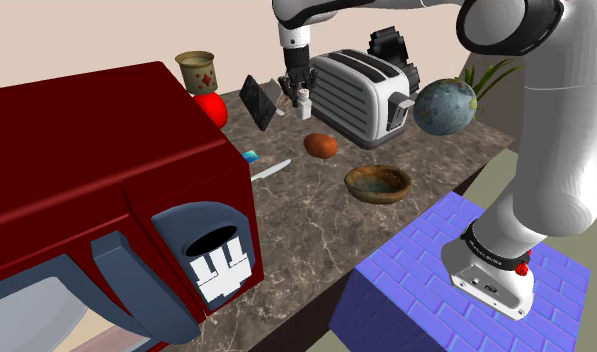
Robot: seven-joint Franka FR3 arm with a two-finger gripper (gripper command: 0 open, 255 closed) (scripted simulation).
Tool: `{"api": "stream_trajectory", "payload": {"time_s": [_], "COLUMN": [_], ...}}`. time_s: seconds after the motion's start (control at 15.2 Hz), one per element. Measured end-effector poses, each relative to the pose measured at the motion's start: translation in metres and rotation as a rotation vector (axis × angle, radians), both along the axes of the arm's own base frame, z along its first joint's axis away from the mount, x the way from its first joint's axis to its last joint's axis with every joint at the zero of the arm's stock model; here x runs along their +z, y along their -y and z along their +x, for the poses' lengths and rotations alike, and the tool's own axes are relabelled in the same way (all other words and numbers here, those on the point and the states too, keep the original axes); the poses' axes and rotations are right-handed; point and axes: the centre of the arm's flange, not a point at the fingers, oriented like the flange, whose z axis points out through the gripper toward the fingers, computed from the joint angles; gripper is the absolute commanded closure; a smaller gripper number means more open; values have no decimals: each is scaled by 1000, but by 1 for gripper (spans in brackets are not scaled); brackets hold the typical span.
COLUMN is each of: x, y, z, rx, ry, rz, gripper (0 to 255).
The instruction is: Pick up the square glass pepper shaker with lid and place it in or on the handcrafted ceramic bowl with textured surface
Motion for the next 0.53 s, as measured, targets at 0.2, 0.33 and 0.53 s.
{"api": "stream_trajectory", "payload": {"time_s": [0.2, 0.33, 0.53], "x": [17, 27, 43], "y": [0, 1, 0], "z": [-1, -1, -1], "rx": [0, 0, 0], "ry": [0, 0, 0], "rz": [0, 0, 0], "gripper": [255, 255, 255]}}
